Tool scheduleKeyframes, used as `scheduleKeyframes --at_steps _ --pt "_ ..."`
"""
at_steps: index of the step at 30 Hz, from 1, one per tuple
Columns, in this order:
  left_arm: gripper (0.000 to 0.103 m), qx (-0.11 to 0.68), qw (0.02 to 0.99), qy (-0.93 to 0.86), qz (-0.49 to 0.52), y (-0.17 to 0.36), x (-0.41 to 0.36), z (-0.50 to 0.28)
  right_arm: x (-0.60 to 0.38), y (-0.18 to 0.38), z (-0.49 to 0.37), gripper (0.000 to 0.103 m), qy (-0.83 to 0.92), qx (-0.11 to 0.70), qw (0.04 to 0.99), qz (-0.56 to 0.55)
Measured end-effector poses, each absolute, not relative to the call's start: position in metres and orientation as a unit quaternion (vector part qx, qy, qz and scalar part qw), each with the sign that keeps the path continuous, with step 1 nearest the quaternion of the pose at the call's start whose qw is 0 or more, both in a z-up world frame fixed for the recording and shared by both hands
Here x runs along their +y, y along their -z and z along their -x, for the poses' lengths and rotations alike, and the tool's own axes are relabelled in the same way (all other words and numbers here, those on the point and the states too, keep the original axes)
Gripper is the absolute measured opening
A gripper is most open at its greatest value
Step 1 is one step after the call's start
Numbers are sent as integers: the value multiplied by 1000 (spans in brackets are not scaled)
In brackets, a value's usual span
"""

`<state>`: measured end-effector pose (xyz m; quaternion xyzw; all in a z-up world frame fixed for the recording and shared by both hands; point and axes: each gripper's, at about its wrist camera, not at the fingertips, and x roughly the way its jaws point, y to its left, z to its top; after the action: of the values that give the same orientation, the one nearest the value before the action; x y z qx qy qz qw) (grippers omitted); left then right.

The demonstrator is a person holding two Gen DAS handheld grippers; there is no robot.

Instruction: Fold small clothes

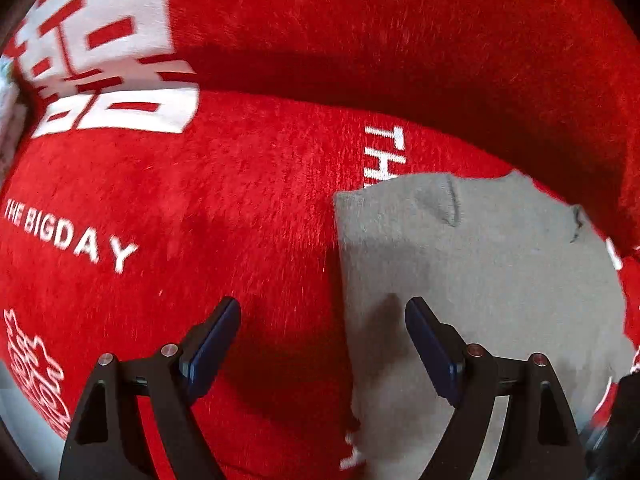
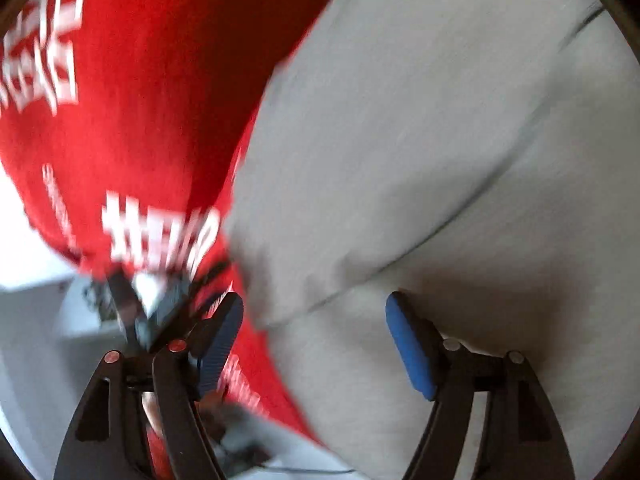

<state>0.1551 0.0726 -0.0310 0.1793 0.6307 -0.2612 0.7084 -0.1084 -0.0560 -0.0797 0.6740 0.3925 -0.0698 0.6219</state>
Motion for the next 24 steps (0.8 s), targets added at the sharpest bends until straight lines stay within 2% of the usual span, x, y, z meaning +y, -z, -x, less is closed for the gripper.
scheduleKeyframes --at_steps 2,3,4,6,7,8,9,10,11,13,14,16,17,21,22,23,24 --pt "85 636 696 265 -202 40 64 -157 -40 87 84 80 65 387 621 -679" --pt "84 637 694 267 -205 42 63 -158 -37 85 80 87 73 379 627 -677" --pt "79 639 692 271 -198 44 63 -159 -39 80 84 87 79 373 629 -677" --pt "43 649 681 292 -169 44 64 -162 -35 75 88 87 93 368 626 -681" --pt "34 653 676 303 -156 42 64 -163 -37 78 86 86 97 366 623 -684" --pt "23 652 674 310 -156 40 62 -162 -38 79 88 77 101 363 622 -687" --pt "22 645 677 314 -166 37 60 -161 -41 80 92 54 103 361 620 -689" --pt "22 635 681 318 -181 34 59 -159 -39 85 93 42 95 358 611 -699" --pt "22 629 681 321 -190 33 58 -158 -40 90 97 36 89 356 600 -711" --pt "22 635 674 323 -195 35 59 -158 -46 97 89 36 78 349 587 -727" --pt "22 638 673 321 -190 36 60 -159 -48 95 91 37 68 341 586 -732" --pt "23 643 672 321 -178 36 62 -162 -46 82 93 68 66 336 603 -721" --pt "23 646 671 320 -172 38 63 -164 -45 79 94 89 68 336 610 -714" --pt "23 653 670 316 -155 38 67 -172 -40 88 80 88 71 347 601 -717" --pt "23 650 673 316 -160 37 68 -173 -41 88 80 84 72 343 601 -718" --pt "23 642 677 317 -170 35 68 -173 -42 88 75 56 72 342 602 -718" --pt "23 637 680 317 -177 34 68 -174 -42 91 71 16 66 341 598 -722"
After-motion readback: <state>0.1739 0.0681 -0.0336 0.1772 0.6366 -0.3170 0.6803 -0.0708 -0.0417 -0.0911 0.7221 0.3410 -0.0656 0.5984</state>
